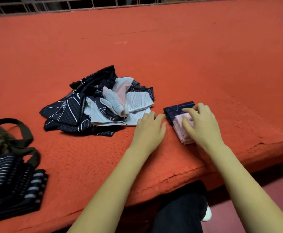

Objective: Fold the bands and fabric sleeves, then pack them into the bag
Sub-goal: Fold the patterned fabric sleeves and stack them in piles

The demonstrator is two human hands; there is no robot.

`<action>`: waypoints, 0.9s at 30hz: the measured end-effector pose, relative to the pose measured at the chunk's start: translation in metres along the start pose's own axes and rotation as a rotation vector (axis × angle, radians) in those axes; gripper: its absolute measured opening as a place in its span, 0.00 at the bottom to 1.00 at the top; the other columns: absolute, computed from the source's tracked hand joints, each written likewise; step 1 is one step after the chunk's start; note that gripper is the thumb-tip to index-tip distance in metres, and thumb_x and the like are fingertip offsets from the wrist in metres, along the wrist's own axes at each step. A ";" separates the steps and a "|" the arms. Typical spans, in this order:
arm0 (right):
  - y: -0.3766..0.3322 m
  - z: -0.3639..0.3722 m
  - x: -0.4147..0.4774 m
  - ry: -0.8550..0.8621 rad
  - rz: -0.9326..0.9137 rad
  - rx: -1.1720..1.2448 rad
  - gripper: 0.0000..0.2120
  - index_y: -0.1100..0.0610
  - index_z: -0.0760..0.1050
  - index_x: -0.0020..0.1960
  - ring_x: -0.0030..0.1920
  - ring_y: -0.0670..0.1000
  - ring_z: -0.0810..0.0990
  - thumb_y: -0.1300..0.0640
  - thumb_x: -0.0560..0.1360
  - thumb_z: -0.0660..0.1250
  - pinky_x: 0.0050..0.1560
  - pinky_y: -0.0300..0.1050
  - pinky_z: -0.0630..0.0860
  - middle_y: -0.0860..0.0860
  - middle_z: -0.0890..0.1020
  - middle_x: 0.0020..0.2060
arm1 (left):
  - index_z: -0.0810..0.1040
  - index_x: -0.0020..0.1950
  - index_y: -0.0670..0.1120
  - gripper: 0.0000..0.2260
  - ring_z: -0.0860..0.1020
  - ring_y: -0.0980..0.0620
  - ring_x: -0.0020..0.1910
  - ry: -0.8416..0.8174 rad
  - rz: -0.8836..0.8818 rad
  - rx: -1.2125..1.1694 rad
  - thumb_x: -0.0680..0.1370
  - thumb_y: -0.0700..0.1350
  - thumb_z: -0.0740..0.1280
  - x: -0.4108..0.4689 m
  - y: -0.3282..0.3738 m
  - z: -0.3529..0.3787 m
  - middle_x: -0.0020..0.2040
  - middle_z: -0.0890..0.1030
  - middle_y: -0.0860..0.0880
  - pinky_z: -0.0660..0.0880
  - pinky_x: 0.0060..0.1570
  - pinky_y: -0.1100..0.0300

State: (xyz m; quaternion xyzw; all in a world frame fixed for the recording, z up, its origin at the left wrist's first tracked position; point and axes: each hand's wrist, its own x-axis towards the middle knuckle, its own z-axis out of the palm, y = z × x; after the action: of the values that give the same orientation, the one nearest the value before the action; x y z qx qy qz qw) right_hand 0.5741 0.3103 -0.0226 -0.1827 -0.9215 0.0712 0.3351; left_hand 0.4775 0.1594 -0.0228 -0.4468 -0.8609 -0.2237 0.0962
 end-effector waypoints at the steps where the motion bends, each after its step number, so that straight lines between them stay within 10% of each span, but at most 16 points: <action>1: -0.014 0.005 0.006 -0.007 -0.033 0.035 0.19 0.60 0.80 0.52 0.40 0.60 0.74 0.50 0.72 0.56 0.40 0.50 0.69 0.58 0.74 0.40 | 0.77 0.59 0.45 0.24 0.74 0.41 0.51 0.026 0.003 0.026 0.75 0.55 0.48 -0.002 -0.010 -0.008 0.49 0.77 0.44 0.70 0.49 0.48; 13: -0.167 0.076 0.068 -0.214 -0.275 0.256 0.23 0.61 0.79 0.52 0.40 0.61 0.75 0.49 0.71 0.54 0.38 0.52 0.73 0.59 0.75 0.40 | 0.79 0.46 0.43 0.18 0.76 0.40 0.40 0.175 -0.226 0.283 0.75 0.50 0.53 -0.051 -0.140 -0.091 0.41 0.76 0.43 0.72 0.37 0.50; 27: -0.294 0.155 0.154 -0.437 -0.507 0.280 0.15 0.64 0.73 0.61 0.60 0.59 0.70 0.58 0.79 0.57 0.59 0.50 0.66 0.60 0.73 0.57 | 0.70 0.63 0.38 0.15 0.69 0.37 0.60 0.280 -0.897 0.060 0.81 0.45 0.58 -0.031 -0.227 -0.084 0.61 0.70 0.37 0.63 0.57 0.49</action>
State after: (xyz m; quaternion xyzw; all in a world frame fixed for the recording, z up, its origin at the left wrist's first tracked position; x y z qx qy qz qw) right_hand 0.2801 0.0965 0.0250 0.1189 -0.9687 0.1490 0.1588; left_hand 0.3080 -0.0167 -0.0281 0.0066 -0.9537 -0.2764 0.1183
